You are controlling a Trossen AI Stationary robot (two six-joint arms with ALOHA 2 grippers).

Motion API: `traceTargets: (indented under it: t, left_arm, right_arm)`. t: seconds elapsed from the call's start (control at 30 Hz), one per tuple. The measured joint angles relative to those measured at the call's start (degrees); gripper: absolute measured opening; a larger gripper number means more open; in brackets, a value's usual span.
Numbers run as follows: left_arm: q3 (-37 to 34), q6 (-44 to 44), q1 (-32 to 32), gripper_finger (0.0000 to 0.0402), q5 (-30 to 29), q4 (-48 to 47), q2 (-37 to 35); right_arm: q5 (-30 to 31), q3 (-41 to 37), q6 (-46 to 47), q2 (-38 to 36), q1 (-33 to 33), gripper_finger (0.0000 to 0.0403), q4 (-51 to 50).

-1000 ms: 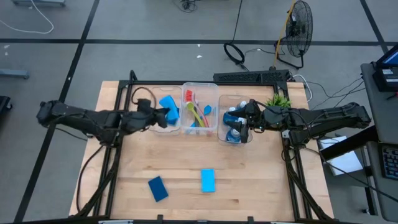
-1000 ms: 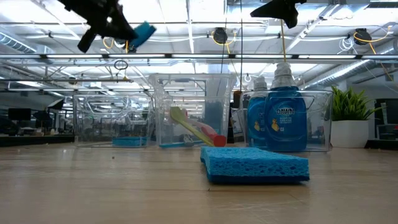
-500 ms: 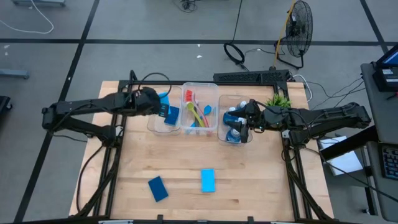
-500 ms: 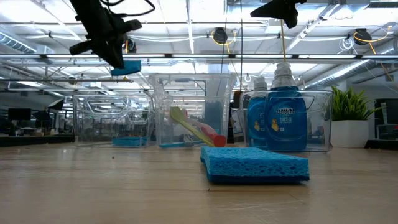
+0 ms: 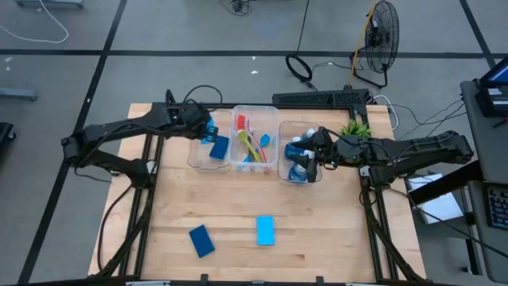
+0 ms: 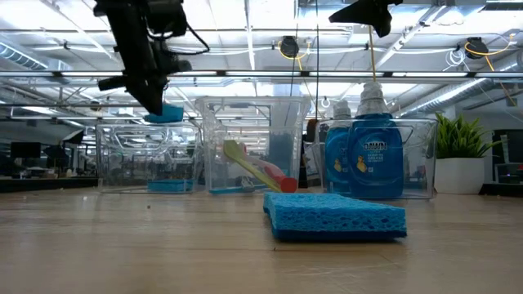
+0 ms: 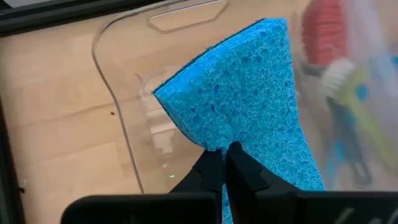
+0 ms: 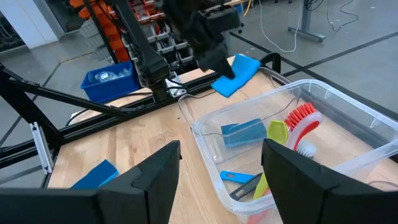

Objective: Pick & Place Kitchen Sink Supplies
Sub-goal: Put the light blue sponge into the left transparent bin

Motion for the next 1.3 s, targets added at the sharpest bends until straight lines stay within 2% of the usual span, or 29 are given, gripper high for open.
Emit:
traceTargets:
  t: [0.2, 0.37, 0.5, 0.87, 1.3]
  left_arm:
    - [-0.07, 4.65, 4.24, 0.0002, 1.37, 2.04, 3.92]
    - [-4.06, 6.34, 7.17, 0.0002, 5.98, 10.83, 5.71]
    - [-7.53, 5.76, 8.53, 0.0002, 5.98, 12.31, 5.73]
    - [-13.47, 5.73, 8.37, 0.0002, 7.64, 19.89, 5.73]
    - [-13.79, 6.60, 8.48, 0.0002, 9.43, 23.93, 10.94]
  right_arm:
    - [0.00, 0.00, 0.00, 0.00, 0.00, 0.0212, -0.28]
    - [0.00, -0.02, 0.00, 0.00, 0.00, 0.0212, -0.39]
    - [0.00, -0.02, 0.02, 0.00, 0.00, 0.0212, -0.38]
    - [0.02, -0.02, 0.02, 0.00, 0.00, 0.0212, -0.37]
    - [0.02, -0.02, 1.51, 0.00, 0.00, 0.0212, -0.35]
